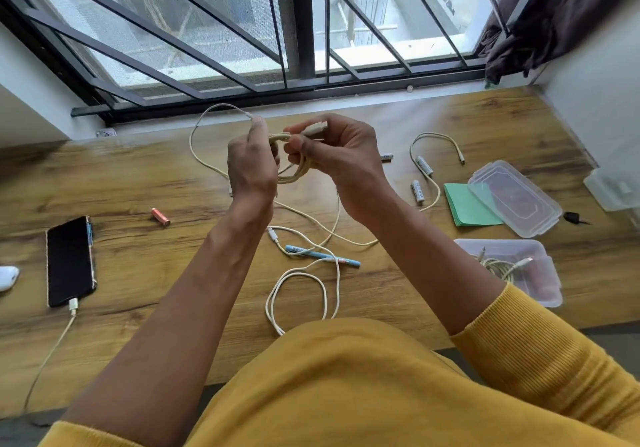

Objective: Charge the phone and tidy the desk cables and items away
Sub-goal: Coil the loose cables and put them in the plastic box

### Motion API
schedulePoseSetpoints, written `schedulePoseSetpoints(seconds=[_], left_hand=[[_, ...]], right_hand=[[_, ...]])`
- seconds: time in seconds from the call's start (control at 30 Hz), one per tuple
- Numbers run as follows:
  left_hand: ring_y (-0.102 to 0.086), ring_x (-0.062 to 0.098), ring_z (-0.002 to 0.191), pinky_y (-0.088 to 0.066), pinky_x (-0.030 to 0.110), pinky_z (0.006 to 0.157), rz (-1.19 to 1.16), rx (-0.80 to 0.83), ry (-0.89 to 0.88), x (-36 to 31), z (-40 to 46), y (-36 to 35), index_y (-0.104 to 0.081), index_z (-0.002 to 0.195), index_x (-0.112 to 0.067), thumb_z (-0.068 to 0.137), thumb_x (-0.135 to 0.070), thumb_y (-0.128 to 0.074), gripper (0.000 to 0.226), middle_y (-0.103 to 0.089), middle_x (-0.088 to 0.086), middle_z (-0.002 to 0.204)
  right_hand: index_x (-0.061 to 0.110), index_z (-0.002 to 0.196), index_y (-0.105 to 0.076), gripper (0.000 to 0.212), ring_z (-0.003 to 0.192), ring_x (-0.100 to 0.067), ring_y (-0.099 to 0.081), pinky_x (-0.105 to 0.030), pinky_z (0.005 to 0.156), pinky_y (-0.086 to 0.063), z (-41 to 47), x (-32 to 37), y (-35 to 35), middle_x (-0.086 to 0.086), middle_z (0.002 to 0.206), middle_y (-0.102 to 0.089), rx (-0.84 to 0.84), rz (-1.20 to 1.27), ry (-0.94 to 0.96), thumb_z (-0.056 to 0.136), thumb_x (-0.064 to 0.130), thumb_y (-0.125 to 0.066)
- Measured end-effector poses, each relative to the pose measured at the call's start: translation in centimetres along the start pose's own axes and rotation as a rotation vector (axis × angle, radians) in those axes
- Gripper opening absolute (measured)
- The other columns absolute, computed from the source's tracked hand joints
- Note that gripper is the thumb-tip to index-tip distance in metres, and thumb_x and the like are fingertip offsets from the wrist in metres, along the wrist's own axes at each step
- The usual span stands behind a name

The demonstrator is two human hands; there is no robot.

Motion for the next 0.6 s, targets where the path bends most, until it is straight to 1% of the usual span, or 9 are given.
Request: schedulePoseSetpoints(seconds=[0.07, 0.17, 0.2, 0.27, 0.37, 0.43, 0.47, 0.53, 0.6], left_hand=[[-0.043, 0.020, 0.057, -0.035, 0.042, 0.063, 0.006, 0.016, -0.038, -0.3, -0.2, -0.2, -0.054, 0.043, -0.025, 0.105, -0.038, -0.047, 0.064, -0.051, -0.001, 0.054], [-0.041, 0.021, 0.060, -0.034, 0.043, 0.062, 0.003, 0.039, -0.094, -0.7, -0.6, -0.6, -0.052, 0.051, -0.025, 0.103, -0.046, -0.045, 0.056, -0.049, 0.003, 0.058], [-0.039, 0.021, 0.061, -0.034, 0.043, 0.061, 0.007, 0.044, -0.108, -0.9, -0.9, -0.8, -0.050, 0.056, -0.024, 0.102, -0.049, -0.043, 0.053, -0.047, 0.004, 0.059], [-0.039, 0.021, 0.060, -0.034, 0.043, 0.061, 0.031, 0.047, -0.124, -1.1, -1.2, -1.1, -0.047, 0.058, -0.022, 0.101, -0.054, -0.041, 0.054, -0.046, 0.003, 0.058], [-0.041, 0.019, 0.058, -0.034, 0.042, 0.060, 0.066, 0.054, -0.139, -1.4, -1.7, -1.5, -0.046, 0.055, -0.022, 0.103, -0.054, -0.038, 0.058, -0.047, -0.001, 0.055], [-0.040, 0.019, 0.058, -0.032, 0.042, 0.059, 0.066, 0.055, -0.141, -1.5, -1.8, -1.7, -0.045, 0.056, -0.022, 0.106, -0.051, -0.039, 0.058, -0.045, 0.000, 0.055], [-0.039, 0.019, 0.058, -0.032, 0.042, 0.059, 0.062, 0.052, -0.142, -1.6, -1.7, -1.8, -0.043, 0.055, -0.023, 0.107, -0.049, -0.040, 0.058, -0.044, 0.000, 0.055], [-0.036, 0.019, 0.057, -0.031, 0.042, 0.060, 0.059, 0.050, -0.140, -1.7, -1.5, -1.8, -0.040, 0.052, -0.025, 0.107, -0.048, -0.041, 0.060, -0.041, -0.002, 0.054], [-0.035, 0.019, 0.056, -0.032, 0.043, 0.060, 0.078, 0.051, -0.136, -1.7, -1.2, -1.6, -0.041, 0.047, -0.025, 0.103, -0.053, -0.041, 0.062, -0.041, -0.006, 0.052]], right_hand=[[-0.006, 0.110, -0.068, 0.018, 0.088, -0.035, -0.072, -0.041, 0.084, -0.064, 0.0, -0.5, 0.1, -0.031, 0.102, -0.072, -0.056, 0.110, -0.080, 0.092, -0.008, -0.072], [0.003, 0.128, -0.046, 0.048, 0.086, -0.035, -0.075, -0.046, 0.089, -0.064, 0.1, -1.7, 0.5, -0.027, 0.102, -0.072, -0.191, 0.312, -0.250, 0.091, -0.010, -0.073], [0.008, 0.130, -0.040, 0.056, 0.087, -0.036, -0.076, -0.047, 0.090, -0.064, 0.0, -2.0, 0.7, -0.028, 0.104, -0.071, -0.234, 0.356, -0.285, 0.090, -0.010, -0.074], [0.013, 0.128, -0.037, 0.059, 0.087, -0.037, -0.076, -0.048, 0.090, -0.064, -0.1, -2.2, 1.0, -0.027, 0.102, -0.071, -0.293, 0.346, -0.281, 0.089, -0.011, -0.075], [0.011, 0.117, -0.050, 0.040, 0.084, -0.035, -0.078, -0.050, 0.084, -0.065, -0.3, -1.2, 1.5, -0.026, 0.101, -0.073, -0.326, 0.105, -0.104, 0.092, -0.005, -0.076], [0.008, 0.110, -0.063, 0.023, 0.080, -0.029, -0.080, -0.052, 0.080, -0.066, -0.4, -0.4, 1.6, -0.020, 0.097, -0.075, -0.344, -0.110, 0.012, 0.093, 0.002, -0.078], [0.008, 0.107, -0.068, 0.017, 0.077, -0.025, -0.080, -0.050, 0.076, -0.067, -0.4, -0.2, 1.7, -0.016, 0.094, -0.076, -0.353, -0.218, 0.053, 0.093, 0.006, -0.078], [0.009, 0.105, -0.074, 0.013, 0.072, -0.015, -0.078, -0.045, 0.071, -0.067, -0.4, 0.3, 1.7, -0.007, 0.090, -0.077, -0.356, -0.415, 0.119, 0.095, 0.014, -0.079], [0.011, 0.104, -0.078, 0.014, 0.072, -0.009, -0.076, -0.041, 0.068, -0.066, -0.3, 0.7, 1.6, -0.001, 0.091, -0.077, -0.338, -0.564, 0.169, 0.094, 0.022, -0.078]])
Point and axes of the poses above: each hand's wrist, its own z-axis towards the middle knuckle, its own y-axis out of the back of the hand, x = y × z, the point moved 7 cm from there along z, towards the middle knuckle
